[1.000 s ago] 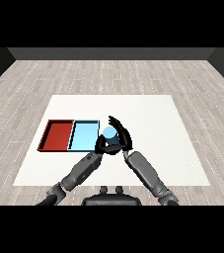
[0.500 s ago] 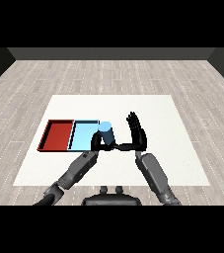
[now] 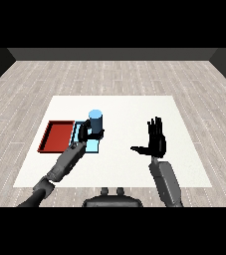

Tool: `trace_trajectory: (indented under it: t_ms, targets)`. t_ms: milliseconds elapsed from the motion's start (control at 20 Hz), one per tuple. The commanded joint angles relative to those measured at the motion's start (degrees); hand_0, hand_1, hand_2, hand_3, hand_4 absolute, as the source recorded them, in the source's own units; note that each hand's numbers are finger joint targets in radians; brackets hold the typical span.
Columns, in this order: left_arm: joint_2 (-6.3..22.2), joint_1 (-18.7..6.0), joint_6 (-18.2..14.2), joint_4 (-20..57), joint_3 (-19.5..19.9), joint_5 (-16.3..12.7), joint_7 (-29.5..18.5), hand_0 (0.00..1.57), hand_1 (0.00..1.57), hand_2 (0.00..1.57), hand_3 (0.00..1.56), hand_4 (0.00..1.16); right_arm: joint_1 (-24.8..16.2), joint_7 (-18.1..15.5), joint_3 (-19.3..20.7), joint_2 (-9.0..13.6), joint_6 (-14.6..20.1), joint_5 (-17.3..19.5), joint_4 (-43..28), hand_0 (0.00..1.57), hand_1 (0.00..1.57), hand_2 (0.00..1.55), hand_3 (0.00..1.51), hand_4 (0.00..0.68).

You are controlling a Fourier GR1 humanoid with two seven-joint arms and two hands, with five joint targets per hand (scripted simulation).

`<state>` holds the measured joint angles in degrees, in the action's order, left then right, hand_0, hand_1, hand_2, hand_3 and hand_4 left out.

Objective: Pick the blue can and put it in the blue box

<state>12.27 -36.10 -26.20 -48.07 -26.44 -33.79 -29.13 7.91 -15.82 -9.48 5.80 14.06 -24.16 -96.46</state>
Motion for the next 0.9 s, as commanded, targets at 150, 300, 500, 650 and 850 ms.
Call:
trace_trajectory:
  t_ms: [150, 300, 500, 650, 850]
  targets:
    - [5.31, -2.84, -4.58, 7.72, -0.24, 5.53, 8.4, 1.57, 1.57, 1.57, 1.5, 1.11, -1.16, 0.49, 5.68, 2.38, -4.08, -4.72, 1.67, 0.0, 0.0, 0.0, 0.0, 0.0]
    - [7.37, -6.61, -3.49, 13.21, -1.77, 7.62, 16.12, 1.57, 1.57, 1.56, 1.48, 1.03, -0.76, -0.15, 3.88, 0.39, -1.82, -2.37, 2.65, 0.0, 0.0, 0.0, 0.0, 0.0]
    - [3.17, -9.11, -7.4, 23.57, -5.3, 12.01, 21.86, 1.5, 1.5, 1.4, 1.18, 0.97, -1.96, -3.74, 2.22, -2.07, -2.57, -1.29, 5.17, 0.0, 0.0, 0.0, 0.0, 0.0]
    - [1.38, -6.91, -5.47, 31.96, -5.76, 12.22, 24.36, 0.76, 0.76, 0.71, 0.6, 0.91, -4.24, -3.42, 4.18, -0.62, -4.02, -3.22, 3.69, 0.0, 0.0, 0.0, 0.0, 0.0]
    - [-1.4, -9.71, -2.59, 39.91, -4.55, 12.81, 26.98, 0.66, 0.66, 0.58, 0.08, 0.92, -2.91, -3.99, 6.86, 0.34, -5.91, -4.65, 6.7, 0.0, 0.0, 0.0, 0.0, 0.0]
